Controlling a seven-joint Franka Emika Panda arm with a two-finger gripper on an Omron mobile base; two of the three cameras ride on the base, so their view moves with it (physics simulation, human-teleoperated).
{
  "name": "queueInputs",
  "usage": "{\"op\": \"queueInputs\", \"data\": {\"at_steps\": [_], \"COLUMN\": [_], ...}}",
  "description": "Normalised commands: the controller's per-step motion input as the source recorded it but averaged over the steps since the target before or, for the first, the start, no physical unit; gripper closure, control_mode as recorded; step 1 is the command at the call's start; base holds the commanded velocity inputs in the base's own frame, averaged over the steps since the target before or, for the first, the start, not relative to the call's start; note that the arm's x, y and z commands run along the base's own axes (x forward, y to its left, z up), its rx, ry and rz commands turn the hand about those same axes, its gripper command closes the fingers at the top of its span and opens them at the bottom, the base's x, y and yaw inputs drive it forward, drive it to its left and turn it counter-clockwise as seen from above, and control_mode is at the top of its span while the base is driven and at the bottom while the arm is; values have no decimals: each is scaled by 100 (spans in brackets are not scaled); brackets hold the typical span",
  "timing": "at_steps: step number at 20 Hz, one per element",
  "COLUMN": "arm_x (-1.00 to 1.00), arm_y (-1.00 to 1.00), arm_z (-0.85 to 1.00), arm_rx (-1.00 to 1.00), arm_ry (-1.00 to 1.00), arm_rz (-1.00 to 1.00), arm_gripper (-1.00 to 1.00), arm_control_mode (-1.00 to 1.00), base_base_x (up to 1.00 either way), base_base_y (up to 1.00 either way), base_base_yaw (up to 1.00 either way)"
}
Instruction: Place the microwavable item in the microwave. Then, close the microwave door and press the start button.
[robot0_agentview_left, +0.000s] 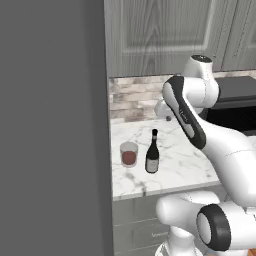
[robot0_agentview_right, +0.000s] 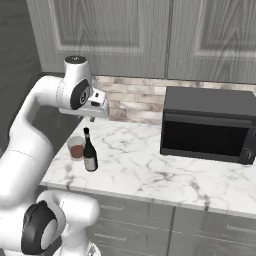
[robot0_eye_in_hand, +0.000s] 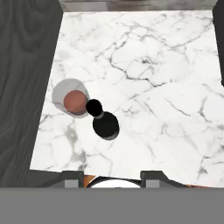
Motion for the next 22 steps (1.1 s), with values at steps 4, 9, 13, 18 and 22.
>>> {"op": "queueInputs", "data": {"at_steps": [4, 9, 13, 18, 22], "arm_x": [-53, -60, -7, 15, 19], "arm_y": [29, 96, 95, 45, 3], "arm_z": [0, -39, -19, -23, -29], "arm_rx": [-5, -20, -22, -15, -9], "arm_ry": [-13, -17, 2, 15, 11], "arm_rz": [1, 21, 24, 23, 23], "arm_gripper": [-100, -100, -100, -100, -100], "arm_control_mode": [-100, -100, -100, -100, -100], "base_base_x": [0, 0, 0, 0, 0], "base_base_y": [0, 0, 0, 0, 0], "base_base_yaw": [0, 0, 0, 0, 0]}}
